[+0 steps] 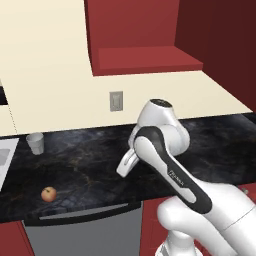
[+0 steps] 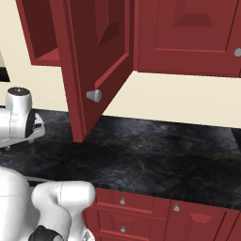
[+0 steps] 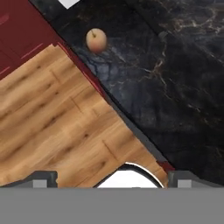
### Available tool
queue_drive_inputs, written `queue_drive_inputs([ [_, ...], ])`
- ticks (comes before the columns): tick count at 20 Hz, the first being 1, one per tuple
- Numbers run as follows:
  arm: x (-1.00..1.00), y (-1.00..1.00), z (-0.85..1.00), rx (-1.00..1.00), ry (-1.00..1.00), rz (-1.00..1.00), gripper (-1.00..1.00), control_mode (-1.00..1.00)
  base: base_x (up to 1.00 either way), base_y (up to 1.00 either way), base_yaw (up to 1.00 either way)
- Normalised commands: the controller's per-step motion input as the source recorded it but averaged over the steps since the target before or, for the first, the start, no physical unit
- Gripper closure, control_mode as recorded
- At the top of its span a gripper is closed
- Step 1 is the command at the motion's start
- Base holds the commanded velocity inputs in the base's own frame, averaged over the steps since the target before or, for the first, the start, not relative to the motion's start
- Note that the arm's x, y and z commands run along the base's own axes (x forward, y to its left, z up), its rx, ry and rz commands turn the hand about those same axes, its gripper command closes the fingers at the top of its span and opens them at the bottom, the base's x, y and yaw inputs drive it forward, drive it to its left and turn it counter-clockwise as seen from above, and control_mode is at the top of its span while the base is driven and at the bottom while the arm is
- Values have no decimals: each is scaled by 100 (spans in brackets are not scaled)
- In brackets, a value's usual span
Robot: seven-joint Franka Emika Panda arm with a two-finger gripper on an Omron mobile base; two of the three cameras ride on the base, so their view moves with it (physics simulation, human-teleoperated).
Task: Open the cabinet. Pick the dish brush and place it next to the sink. Then close the cabinet.
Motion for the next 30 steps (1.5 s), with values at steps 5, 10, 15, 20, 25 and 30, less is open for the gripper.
queue_drive_inputs([
  [5, -21, -12, 23, 19, -3, -15, -100, -100, 0, 0, 0],
  [10, 9, -24, 16, 8, -1, -22, -100, -100, 0, 0, 0],
  [15, 0, -37, 38, -6, 4, -19, -100, -100, 0, 0, 0],
  [20, -1, 0, 18, -33, 2, -1, -100, -100, 0, 0, 0],
  [25, -10, -12, 8, -30, 0, -1, -100, -100, 0, 0, 0],
  [30, -38, -68, 15, -3, -1, -5, -100, -100, 0, 0, 0],
])
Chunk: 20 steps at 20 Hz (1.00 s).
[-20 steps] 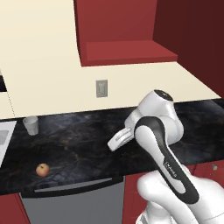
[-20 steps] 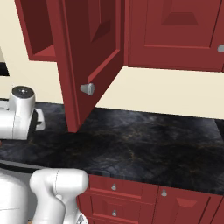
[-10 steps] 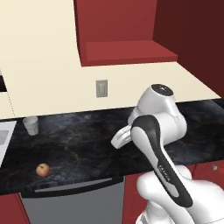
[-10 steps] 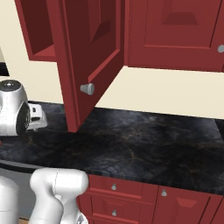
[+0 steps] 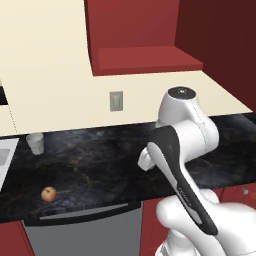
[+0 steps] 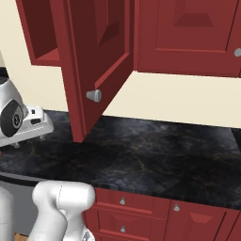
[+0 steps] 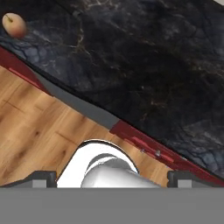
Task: Open the cabinet. Pick the dish brush and place it next to the sink. Then close the cabinet.
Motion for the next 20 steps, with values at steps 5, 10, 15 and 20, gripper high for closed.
queue_drive_inputs([
  [5, -76, -52, 25, 6, -21, -3, -100, -100, 0, 0, 0],
  [10, -45, -5, 38, 1, -12, 0, -100, -100, 0, 0, 0],
  [15, -31, -14, 65, 0, -1, -2, -100, -100, 0, 0, 0],
  [20, -29, -21, 56, 0, 0, -5, -100, -100, 0, 0, 0],
])
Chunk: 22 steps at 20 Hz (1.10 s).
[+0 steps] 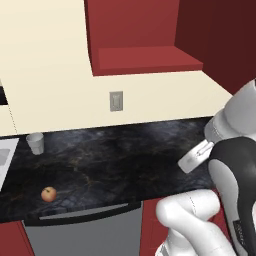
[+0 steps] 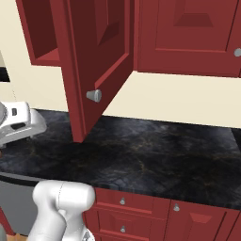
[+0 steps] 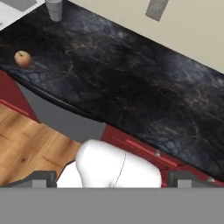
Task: Open the cabinet. Pick the dish brush and place it next to the sink. Then close the cabinet.
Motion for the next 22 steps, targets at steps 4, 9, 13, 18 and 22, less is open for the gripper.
queue_drive_inputs([
  [4, -35, -39, 17, 1, -8, -4, -100, -100, 0, 0, 0],
  [9, -18, -37, 0, 0, -25, 0, -100, -100, 0, 0, 0],
  [13, 41, -4, 0, 1, -40, 0, -100, -100, 0, 0, 0],
  [18, 33, -5, 4, 5, -37, 0, -100, -100, 0, 0, 0],
  [22, -17, -17, 41, 8, -29, 0, -100, -100, 0, 0, 0],
])
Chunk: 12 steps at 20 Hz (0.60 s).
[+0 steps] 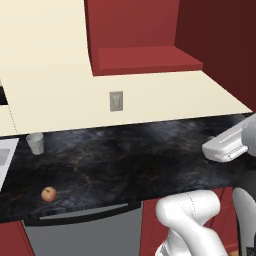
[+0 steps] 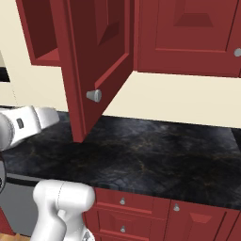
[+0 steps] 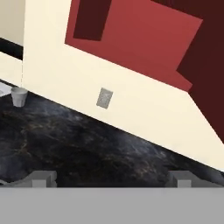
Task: Open the cabinet. Pick the dish brush and place it next to the sink. Then close the cabinet.
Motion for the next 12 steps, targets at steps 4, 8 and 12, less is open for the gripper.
queue_drive_inputs([
  [4, -29, -3, 56, 5, -16, 0, -100, -100, 0, 0, 0],
  [8, -17, -10, 16, 0, -4, 0, -100, -100, 0, 0, 0],
  [12, -12, -25, 19, 0, -7, 0, -100, -100, 0, 0, 0],
])
